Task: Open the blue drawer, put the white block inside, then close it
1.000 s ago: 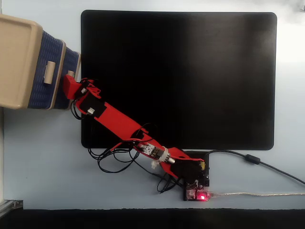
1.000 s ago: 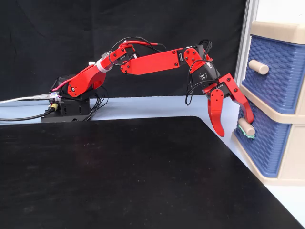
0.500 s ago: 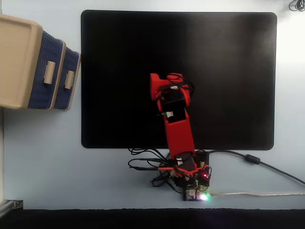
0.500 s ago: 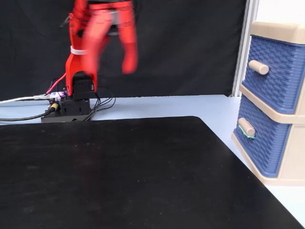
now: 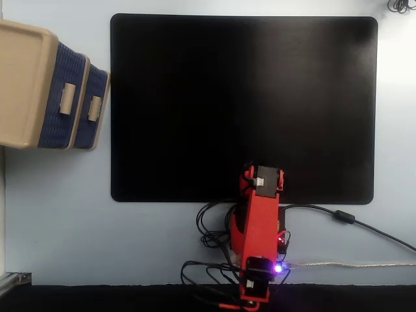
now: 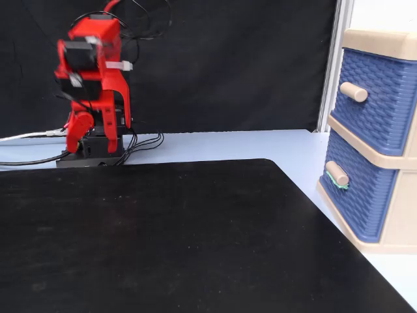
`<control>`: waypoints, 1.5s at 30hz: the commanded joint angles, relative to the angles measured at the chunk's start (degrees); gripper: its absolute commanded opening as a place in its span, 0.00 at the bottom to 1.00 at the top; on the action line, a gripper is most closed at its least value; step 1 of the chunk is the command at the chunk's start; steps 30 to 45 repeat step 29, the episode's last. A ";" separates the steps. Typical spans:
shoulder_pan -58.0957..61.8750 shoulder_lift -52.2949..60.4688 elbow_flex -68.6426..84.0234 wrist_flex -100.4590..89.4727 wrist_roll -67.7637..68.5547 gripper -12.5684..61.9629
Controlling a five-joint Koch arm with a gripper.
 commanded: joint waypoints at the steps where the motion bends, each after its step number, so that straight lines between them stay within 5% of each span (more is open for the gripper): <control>1: 1.32 9.23 5.98 0.35 0.44 0.63; 5: 1.32 21.09 17.84 1.23 0.44 0.63; 45: 1.14 20.39 20.65 2.02 0.26 0.63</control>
